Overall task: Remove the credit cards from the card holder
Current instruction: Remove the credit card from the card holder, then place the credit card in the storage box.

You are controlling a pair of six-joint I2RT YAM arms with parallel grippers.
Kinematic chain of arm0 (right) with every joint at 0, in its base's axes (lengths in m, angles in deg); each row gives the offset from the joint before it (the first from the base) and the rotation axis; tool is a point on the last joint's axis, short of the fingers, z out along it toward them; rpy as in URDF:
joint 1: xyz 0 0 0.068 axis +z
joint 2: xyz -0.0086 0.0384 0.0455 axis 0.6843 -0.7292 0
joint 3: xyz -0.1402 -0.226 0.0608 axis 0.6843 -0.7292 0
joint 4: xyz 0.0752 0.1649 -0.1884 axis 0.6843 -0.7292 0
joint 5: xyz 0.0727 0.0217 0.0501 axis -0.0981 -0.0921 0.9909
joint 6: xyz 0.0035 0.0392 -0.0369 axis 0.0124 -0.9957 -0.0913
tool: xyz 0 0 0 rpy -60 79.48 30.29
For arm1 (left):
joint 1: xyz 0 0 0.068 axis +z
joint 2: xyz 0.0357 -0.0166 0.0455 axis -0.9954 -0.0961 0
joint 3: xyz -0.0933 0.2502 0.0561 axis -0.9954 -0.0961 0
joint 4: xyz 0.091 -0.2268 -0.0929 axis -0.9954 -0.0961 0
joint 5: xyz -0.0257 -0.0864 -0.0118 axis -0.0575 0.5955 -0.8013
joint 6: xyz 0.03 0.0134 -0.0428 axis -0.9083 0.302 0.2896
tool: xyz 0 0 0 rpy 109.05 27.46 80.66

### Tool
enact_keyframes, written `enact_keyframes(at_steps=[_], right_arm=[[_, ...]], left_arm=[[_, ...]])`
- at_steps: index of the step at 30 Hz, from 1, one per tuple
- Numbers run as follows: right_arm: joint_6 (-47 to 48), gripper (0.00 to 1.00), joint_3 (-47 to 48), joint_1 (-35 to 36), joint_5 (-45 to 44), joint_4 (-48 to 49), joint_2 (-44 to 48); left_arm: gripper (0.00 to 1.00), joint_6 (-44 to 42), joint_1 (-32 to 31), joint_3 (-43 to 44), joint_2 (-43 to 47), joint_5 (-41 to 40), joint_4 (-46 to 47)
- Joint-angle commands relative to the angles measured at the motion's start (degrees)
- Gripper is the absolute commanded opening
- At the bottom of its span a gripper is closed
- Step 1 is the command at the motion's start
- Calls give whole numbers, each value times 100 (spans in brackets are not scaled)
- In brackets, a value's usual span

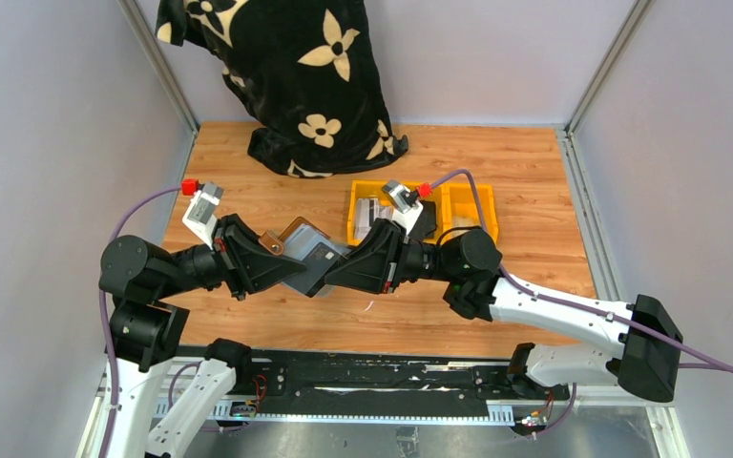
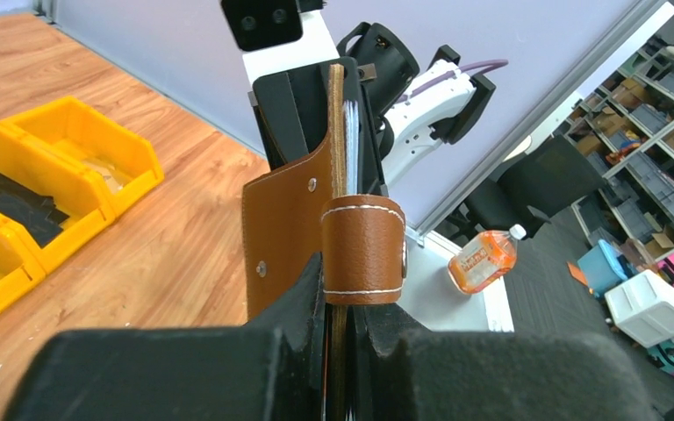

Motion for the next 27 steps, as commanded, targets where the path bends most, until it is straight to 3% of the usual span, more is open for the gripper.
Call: enact_keyframes(at_steps=[1,3,9,15,19,22,27], right_arm=[[-3,10,123,-5,-20,133,50],[-5,0,40,-6,28,128,97],[92,0,-401,-23,-66,-42,421],[449,0,-678,-178,-48,-932,1026],[1052,0,-523,-742,-23,-2896,1849],[1757,0,-95,-1292,-345,-4978,2299],[2971,0,873,-2441,-905,-7834,2076]], left_arm=[[1,-198,-35,224,24,-21,-64],[1,-347,-37,302,28,-130,-193],[1,-633,-37,514,-10,-349,-473],[0,-906,-37,668,-24,-565,-703],[0,-1670,-37,935,-40,-922,-1257],[0,-2290,-37,1127,-55,-1419,-1739],[0,-2784,-37,1196,-90,-1558,-2099]])
